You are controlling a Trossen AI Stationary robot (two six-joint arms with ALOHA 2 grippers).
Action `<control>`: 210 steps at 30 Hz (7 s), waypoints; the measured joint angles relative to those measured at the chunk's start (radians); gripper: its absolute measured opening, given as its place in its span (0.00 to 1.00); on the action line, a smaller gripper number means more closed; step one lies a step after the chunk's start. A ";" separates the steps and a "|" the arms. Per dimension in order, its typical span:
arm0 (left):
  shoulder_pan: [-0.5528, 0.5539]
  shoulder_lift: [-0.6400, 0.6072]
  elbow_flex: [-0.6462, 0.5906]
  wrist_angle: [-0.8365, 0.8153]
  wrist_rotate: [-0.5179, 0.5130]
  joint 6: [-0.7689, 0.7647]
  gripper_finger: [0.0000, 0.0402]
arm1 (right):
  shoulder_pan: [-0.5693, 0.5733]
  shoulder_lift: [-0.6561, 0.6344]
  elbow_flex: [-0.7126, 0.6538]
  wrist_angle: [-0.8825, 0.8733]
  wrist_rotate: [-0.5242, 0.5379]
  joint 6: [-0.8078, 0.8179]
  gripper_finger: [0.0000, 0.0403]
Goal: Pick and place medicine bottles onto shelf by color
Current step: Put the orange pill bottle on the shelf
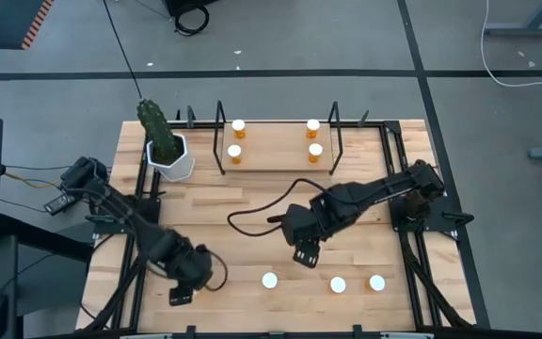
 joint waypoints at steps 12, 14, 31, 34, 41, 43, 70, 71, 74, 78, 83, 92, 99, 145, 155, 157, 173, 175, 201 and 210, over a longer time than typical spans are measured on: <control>-0.111 0.002 -0.136 0.144 -0.219 -0.067 0.89 | 0.092 0.000 0.000 -0.014 0.116 0.297 0.66; -0.113 0.003 -0.144 0.145 -0.232 -0.060 0.89 | 0.101 0.000 0.000 -0.013 0.124 0.336 0.66; -0.148 0.030 -0.148 0.225 -0.282 0.050 0.88 | 0.122 0.000 0.000 -0.030 0.136 0.484 0.66; -0.150 0.059 -0.148 0.228 -0.292 0.072 0.88 | 0.122 0.000 0.000 -0.029 0.147 0.485 0.66; -0.148 0.103 -0.148 0.266 -0.309 0.073 0.88 | 0.122 0.000 0.000 -0.028 0.151 0.511 0.66; -0.146 0.103 -0.148 0.268 -0.312 0.073 0.88 | 0.122 0.000 0.000 -0.027 0.151 0.517 0.66; -0.088 0.108 -0.148 0.275 -0.284 0.072 0.52 | 0.122 0.000 0.000 -0.027 0.154 0.529 0.66; -0.076 0.108 -0.148 0.275 -0.280 0.073 0.51 | 0.122 0.000 0.000 -0.028 0.154 0.524 0.66; -0.031 0.108 -0.147 0.275 -0.265 0.110 0.51 | 0.122 0.000 0.000 -0.037 0.154 0.506 0.66; 0.051 0.108 -0.138 0.240 -0.218 0.194 0.54 | 0.122 0.000 0.000 -0.069 0.135 0.464 0.66; 0.180 0.108 -0.062 0.130 -0.217 0.364 0.56 | 0.125 -0.023 -0.001 -0.089 0.096 0.453 0.66; 0.471 0.108 0.127 0.061 -0.220 0.661 0.52 | 0.143 -0.160 0.002 -0.089 0.152 0.535 0.66; 0.724 0.108 0.272 -0.014 -0.240 0.837 0.55 | 0.132 -0.279 0.002 -0.091 0.327 0.556 0.66; 1.254 0.810 1.152 -0.285 -0.325 1.313 0.58 | -0.238 -0.335 0.002 -0.097 0.280 0.117 0.66; 1.287 0.810 1.152 -0.198 -0.322 1.314 0.56 | -0.237 -0.335 0.002 -0.097 0.249 0.131 0.66; 1.292 0.812 1.152 -0.205 -0.321 1.331 0.58 | -0.237 -0.335 0.002 -0.097 0.249 0.132 0.66; 1.300 0.855 1.151 -0.225 -0.314 1.355 0.57 | -0.237 -0.335 0.002 -0.097 0.228 0.155 0.66; 1.301 0.855 1.151 -0.222 -0.314 1.356 0.58 | -0.237 -0.335 0.002 -0.097 0.228 0.155 0.66; 1.295 0.854 1.121 -0.192 -0.314 1.377 0.63 | -0.237 -0.334 0.002 -0.097 0.226 0.155 0.66; 1.293 0.854 1.130 -0.212 -0.314 1.371 0.75 | -0.237 -0.334 0.002 -0.097 0.220 0.163 0.66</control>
